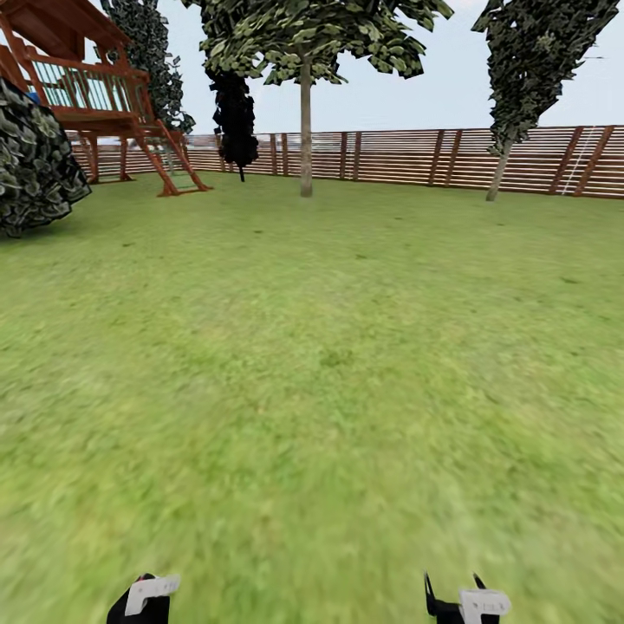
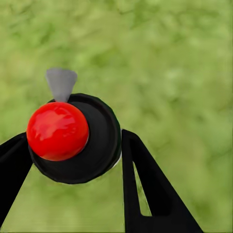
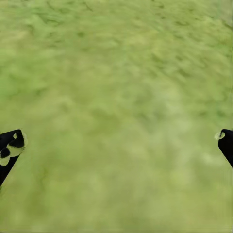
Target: In the garden, pick up the pesticide atomizer on the floor and spray pesticide onto both trees until each tree trunk is fully covered.
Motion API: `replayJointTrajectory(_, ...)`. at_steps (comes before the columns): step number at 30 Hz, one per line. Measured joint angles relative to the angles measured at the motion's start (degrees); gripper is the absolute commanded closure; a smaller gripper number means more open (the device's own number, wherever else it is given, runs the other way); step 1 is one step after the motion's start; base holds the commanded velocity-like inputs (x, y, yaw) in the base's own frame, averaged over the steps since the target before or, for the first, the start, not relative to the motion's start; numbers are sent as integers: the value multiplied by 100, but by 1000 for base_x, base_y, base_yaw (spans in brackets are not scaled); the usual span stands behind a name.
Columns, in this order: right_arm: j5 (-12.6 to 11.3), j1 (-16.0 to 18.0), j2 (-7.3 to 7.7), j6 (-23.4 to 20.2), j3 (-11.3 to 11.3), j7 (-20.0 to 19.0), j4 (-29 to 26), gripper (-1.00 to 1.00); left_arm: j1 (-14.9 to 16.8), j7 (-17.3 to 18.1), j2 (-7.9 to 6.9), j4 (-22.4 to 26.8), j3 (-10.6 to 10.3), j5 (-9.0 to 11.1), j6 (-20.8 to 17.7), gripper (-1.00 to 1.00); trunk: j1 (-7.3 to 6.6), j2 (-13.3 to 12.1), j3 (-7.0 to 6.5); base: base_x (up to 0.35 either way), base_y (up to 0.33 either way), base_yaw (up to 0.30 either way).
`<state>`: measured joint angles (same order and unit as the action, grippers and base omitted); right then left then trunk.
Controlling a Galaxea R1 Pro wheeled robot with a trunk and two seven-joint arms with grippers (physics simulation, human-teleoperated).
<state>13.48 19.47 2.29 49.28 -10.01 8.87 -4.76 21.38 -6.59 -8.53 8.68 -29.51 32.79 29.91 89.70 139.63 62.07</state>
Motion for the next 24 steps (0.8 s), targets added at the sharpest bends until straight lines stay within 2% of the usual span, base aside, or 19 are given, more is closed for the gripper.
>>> replayJointTrajectory(13, 14, -5, -10, 3, 8, -17, 10, -100, 4, 0, 0, 2, -3, 0, 6, 100, 0, 0, 0, 340, 0, 0)
replayJointTrajectory(24, 13, -5, -12, -9, 7, -9, 317, -100, 0, 0, -8, 2, 1, 0, 6, 100, 0, 0, 0, 340, 0, 0)
